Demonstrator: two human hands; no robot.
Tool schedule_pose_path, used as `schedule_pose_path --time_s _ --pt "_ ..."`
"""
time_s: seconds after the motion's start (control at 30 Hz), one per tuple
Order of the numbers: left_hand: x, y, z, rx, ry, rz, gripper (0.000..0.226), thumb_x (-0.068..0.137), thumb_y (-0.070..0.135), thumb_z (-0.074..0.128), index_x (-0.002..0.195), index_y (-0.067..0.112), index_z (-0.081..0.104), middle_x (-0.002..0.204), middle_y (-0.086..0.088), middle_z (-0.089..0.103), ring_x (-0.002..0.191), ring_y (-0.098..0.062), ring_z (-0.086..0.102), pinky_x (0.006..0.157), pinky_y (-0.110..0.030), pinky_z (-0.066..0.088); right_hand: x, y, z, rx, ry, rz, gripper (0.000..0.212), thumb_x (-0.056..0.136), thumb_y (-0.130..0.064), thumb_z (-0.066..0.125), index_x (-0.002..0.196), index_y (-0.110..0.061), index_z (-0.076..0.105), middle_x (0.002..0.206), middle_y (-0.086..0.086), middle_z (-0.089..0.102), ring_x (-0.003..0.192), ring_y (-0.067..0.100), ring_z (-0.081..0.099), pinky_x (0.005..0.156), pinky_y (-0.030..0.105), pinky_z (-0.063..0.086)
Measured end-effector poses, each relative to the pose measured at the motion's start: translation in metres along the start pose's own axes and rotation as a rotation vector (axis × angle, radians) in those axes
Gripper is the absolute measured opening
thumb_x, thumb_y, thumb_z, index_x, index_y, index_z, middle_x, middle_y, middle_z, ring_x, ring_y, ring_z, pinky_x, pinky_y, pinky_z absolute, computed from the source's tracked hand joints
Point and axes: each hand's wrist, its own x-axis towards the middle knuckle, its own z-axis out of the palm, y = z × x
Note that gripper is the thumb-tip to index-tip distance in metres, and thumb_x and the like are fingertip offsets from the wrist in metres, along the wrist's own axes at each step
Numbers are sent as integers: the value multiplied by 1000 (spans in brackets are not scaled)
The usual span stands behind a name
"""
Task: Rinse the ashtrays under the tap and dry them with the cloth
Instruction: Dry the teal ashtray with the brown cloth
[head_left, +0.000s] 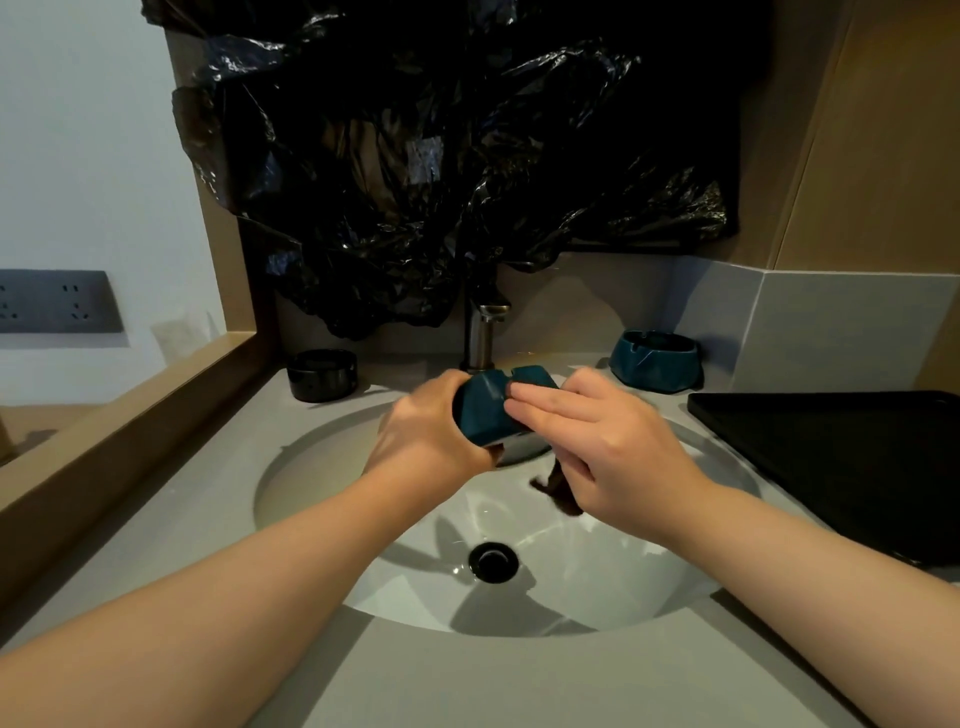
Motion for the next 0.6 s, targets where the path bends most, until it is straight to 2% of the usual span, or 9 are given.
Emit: schedule_pose_path --time_s 0.23,0.33,0.4,0.47,0.6 --pt "0 -2 2 -92 32 -1 58 65 37 83 112 39 49 97 18 53 95 -8 53 76 -21 46 -6 10 1 -32 156 232 39 89 -10 42 119 3 62 113 13 67 90 28 58 79 40 55" --pt "-1 -2 2 -46 54 60 58 66 33 84 106 42 43 96 19 51 95 -7 53 78 -21 46 -1 -3 0 -33 160 158 37 87 -7 45 118 3 62 116 14 66 88 26 55 77 34 52" --pt "-3 -2 2 -17 69 107 60 66 29 84 111 40 46 97 18 52 96 -9 55 80 -23 50 2 -9 -2 -40 122 78 39 86 -7 45 120 2 62 117 14 66 87 24 54 71 31 52" --pt "-3 -3 2 -30 88 114 61 66 27 84 114 38 48 98 17 54 98 -10 57 83 -28 54 3 -5 -1 -47 114 74 41 86 -7 44 122 2 61 120 13 65 88 25 54 72 33 53" --pt "-2 -3 1 -46 104 106 60 66 29 85 114 38 50 101 17 58 99 -11 59 83 -31 56 0 6 0 -15 187 283 43 85 -7 40 122 2 60 116 12 66 94 26 54 82 41 54"
